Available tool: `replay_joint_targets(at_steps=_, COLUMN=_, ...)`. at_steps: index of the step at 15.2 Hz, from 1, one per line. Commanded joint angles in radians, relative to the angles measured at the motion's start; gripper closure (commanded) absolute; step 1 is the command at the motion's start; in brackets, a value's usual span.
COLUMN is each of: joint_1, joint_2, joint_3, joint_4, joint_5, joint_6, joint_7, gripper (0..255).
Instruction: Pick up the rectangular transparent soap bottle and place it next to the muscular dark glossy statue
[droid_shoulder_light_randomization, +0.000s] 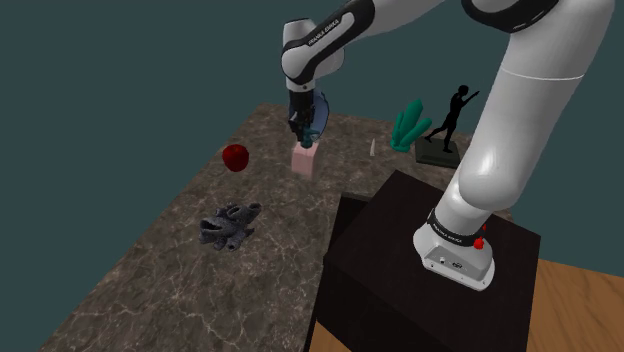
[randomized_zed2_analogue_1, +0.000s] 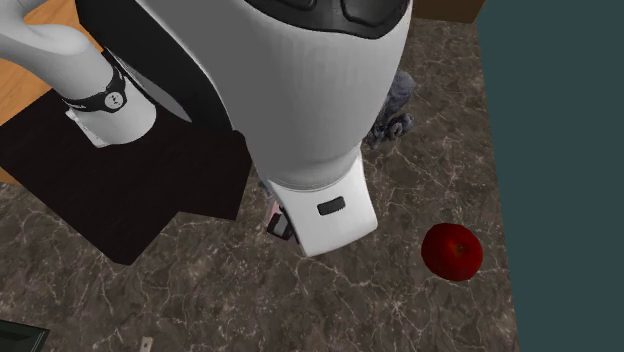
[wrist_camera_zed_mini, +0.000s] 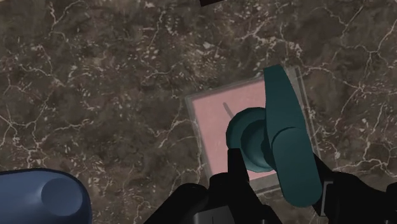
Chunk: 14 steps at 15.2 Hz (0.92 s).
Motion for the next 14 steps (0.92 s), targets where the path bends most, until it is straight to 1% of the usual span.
replay_joint_targets(at_steps=1, joint_1=0.001, joint_2=-0.014, joint_3=0.000, joint_4=0.013, joint_5=-0.002, joint_6=-0.027, joint_7=0.004, gripper=255)
replay_joint_targets(at_steps=14, joint_1=0.001, joint_2=-0.093, joint_3=-0.001, joint_4=0.101, joint_5=-0.013, joint_6=-0.193, joint_7=0.018, gripper=255)
